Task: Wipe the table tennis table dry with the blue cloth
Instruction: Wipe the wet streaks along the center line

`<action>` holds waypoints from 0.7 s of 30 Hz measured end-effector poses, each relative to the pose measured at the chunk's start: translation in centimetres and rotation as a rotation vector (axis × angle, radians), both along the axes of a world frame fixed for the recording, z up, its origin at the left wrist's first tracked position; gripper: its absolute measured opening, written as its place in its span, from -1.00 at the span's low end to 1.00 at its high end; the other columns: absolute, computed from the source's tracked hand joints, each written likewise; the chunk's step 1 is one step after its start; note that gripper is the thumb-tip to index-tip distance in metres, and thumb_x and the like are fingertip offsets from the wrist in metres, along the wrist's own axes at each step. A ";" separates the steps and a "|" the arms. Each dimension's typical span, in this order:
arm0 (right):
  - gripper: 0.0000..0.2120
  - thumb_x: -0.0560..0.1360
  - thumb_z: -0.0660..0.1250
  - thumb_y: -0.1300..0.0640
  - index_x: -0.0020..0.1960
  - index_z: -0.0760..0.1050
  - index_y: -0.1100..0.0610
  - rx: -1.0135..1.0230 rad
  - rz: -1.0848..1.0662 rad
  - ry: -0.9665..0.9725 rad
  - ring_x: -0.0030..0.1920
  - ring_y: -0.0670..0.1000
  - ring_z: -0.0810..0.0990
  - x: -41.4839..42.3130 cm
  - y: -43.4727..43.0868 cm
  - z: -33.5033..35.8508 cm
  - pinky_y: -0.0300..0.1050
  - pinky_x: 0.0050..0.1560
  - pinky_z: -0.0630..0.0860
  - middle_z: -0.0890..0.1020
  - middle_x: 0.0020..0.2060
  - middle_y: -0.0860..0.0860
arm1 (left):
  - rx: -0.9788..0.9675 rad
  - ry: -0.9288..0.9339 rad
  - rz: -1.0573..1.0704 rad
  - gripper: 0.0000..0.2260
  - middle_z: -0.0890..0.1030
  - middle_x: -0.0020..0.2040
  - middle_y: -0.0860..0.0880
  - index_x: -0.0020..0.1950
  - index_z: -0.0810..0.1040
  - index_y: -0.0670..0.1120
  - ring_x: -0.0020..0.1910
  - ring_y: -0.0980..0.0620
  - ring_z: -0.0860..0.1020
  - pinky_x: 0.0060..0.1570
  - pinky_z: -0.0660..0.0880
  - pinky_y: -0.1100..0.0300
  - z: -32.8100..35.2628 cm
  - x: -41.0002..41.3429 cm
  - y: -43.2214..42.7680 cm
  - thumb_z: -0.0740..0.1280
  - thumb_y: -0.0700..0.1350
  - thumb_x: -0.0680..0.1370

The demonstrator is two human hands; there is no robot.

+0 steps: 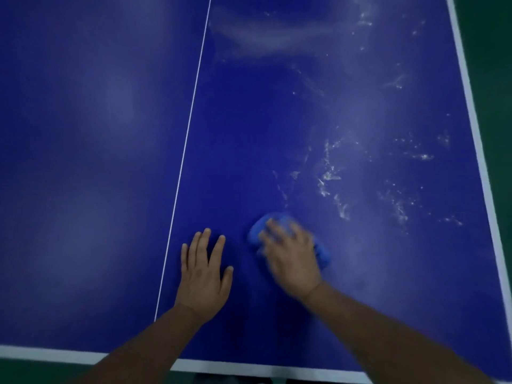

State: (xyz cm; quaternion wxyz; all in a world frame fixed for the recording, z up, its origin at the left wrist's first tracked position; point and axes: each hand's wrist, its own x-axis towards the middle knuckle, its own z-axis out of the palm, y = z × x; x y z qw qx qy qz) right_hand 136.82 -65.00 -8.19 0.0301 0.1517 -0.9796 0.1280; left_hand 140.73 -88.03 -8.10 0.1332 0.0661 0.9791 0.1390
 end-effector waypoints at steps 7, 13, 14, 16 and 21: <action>-0.57 0.60 0.11 -0.17 0.35 0.54 -0.06 0.063 -0.209 -0.068 0.39 0.25 0.36 -5.8 -0.2 -0.8 0.23 0.21 0.44 0.49 0.42 -0.02 | -0.006 0.018 -0.006 -0.37 -0.15 0.65 -0.13 0.64 0.03 -0.02 0.61 -0.09 -0.23 0.55 -0.26 -0.11 0.0 -4.5 -1.1 0.00 0.20 0.62; -0.58 0.59 0.13 -0.11 0.36 0.53 -0.03 0.043 -0.117 -0.039 0.31 0.28 0.40 -6.5 -2.9 0.4 0.27 0.13 0.52 0.49 0.41 0.01 | 0.037 0.009 0.094 -0.39 -0.02 0.64 -0.13 0.62 0.13 -0.07 0.62 -0.06 -0.16 0.56 -0.10 -0.20 0.2 -5.7 -2.5 -0.03 0.19 0.63; -0.57 0.59 0.13 -0.14 0.38 0.50 -0.07 0.063 -0.008 -0.054 0.36 0.26 0.39 -4.9 -5.2 0.2 0.28 0.16 0.52 0.46 0.43 -0.01 | 0.032 0.005 0.102 -0.40 0.00 0.64 -0.13 0.62 0.14 -0.06 0.62 -0.08 -0.12 0.55 -0.07 -0.23 0.1 -5.6 -2.6 -0.03 0.18 0.63; -0.56 0.60 0.11 -0.20 0.43 0.44 -0.17 0.072 0.089 -0.114 0.47 0.19 0.33 -3.3 -9.6 -0.5 0.29 0.30 0.41 0.41 0.48 -0.05 | 0.007 0.003 0.114 -0.42 0.05 0.63 -0.15 0.61 0.18 -0.08 0.62 -0.12 -0.04 0.52 0.03 -0.29 -0.1 -5.5 -3.3 -0.02 0.12 0.62; -0.57 0.61 0.16 -0.12 0.46 0.40 -0.15 0.068 -0.048 -0.158 0.53 0.22 0.24 -10.7 -10.5 -0.9 0.33 0.38 0.29 0.35 0.52 -0.03 | -0.050 0.016 0.126 -0.37 0.06 0.62 -0.18 0.60 0.19 -0.11 0.61 -0.16 -0.04 0.54 -0.03 -0.26 -0.2 -7.7 -4.4 -0.02 0.18 0.60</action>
